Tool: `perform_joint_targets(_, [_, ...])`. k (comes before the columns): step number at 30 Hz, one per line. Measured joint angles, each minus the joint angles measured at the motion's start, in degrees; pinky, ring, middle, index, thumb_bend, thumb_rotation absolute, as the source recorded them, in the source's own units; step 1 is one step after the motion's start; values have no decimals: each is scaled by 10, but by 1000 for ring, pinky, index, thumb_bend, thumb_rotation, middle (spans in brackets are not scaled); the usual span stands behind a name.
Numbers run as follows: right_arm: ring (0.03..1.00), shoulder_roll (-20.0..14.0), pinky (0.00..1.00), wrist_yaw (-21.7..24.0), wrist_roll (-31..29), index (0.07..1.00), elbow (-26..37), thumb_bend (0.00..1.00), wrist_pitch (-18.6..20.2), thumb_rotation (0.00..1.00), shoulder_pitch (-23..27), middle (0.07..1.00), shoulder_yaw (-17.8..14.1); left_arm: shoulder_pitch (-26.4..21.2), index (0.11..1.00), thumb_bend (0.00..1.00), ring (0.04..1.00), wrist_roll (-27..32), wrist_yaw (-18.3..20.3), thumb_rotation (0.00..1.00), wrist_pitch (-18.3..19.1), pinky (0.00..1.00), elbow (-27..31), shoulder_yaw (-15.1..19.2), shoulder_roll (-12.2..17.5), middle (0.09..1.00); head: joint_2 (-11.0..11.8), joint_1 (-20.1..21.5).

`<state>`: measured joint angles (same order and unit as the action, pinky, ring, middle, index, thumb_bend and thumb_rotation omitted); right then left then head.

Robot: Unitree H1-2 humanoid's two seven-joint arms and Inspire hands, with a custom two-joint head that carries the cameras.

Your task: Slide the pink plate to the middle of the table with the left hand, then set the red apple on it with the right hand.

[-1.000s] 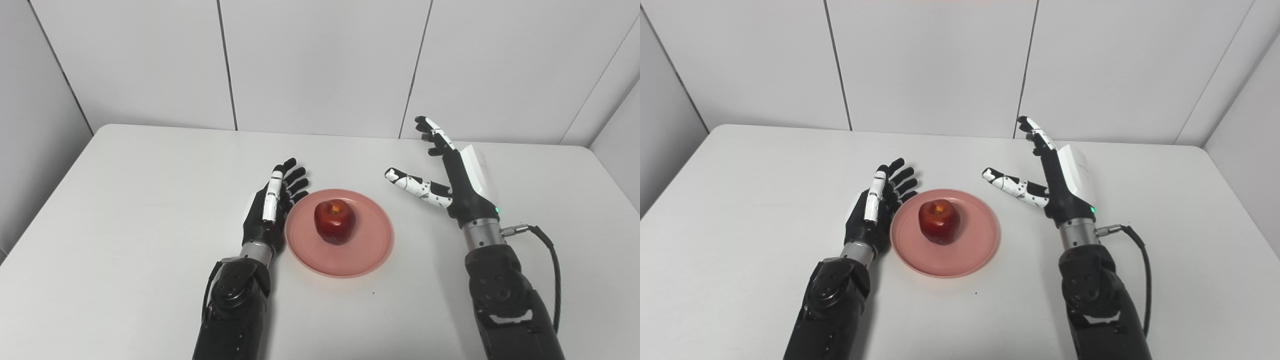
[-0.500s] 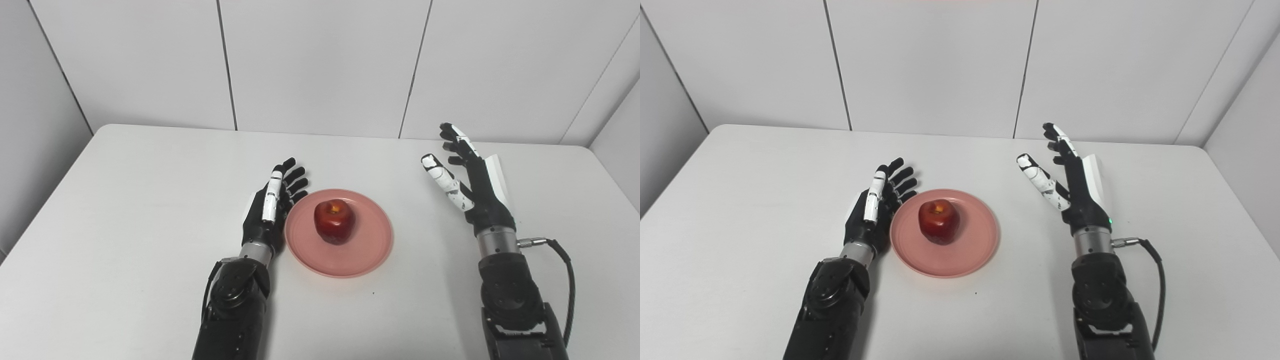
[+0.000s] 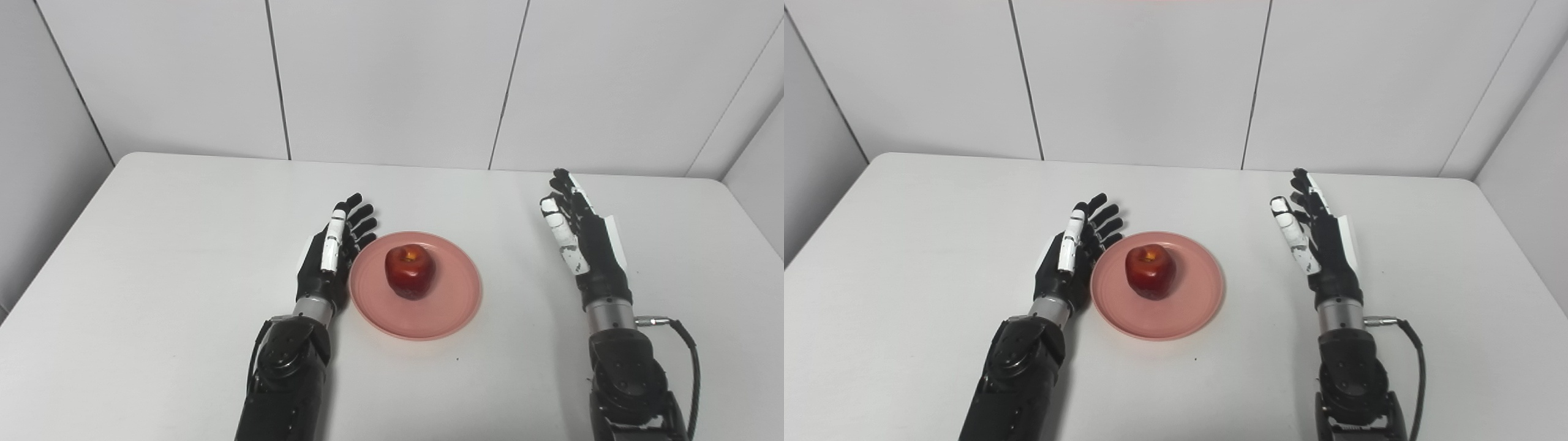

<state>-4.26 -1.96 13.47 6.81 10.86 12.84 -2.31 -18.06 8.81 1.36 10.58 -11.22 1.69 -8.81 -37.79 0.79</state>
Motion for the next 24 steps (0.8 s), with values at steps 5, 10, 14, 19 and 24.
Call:
perform_joint_targets(5, [910, 15, 925, -5, -40, 941, -27, 715, -6, 1000, -7, 929, -7, 1, 869, 383, 868, 0, 1, 1000, 0, 860, 0, 0, 0, 877, 2, -4])
perform_joint_targets(10, [920, 19, 962, -8, -61, 946, -44, 692, -7, 1000, -11, 935, -8, 2, 869, 382, 871, 3, 2, 1000, 0, 863, 0, 0, 3, 877, 9, -9])
perform_joint_targets(14, [929, 19, 970, -9, -76, 958, -51, 653, -11, 1000, -11, 945, -7, 3, 869, 385, 868, 3, 2, 1000, 0, 863, 1, 1, 6, 878, 9, -4])
perform_joint_targets(19, [950, 18, 955, -6, -92, 971, -59, 515, -11, 1000, -14, 962, -4, 7, 869, 384, 869, 8, 3, 1000, 0, 864, 6, 1, 9, 880, 9, -8])
perform_joint_targets(24, [967, 20, 988, 5, -122, 986, -61, 473, -11, 1000, -14, 977, -4, 10, 875, 367, 878, 8, 2, 1000, -1, 865, 8, 1, 9, 887, 10, -12])
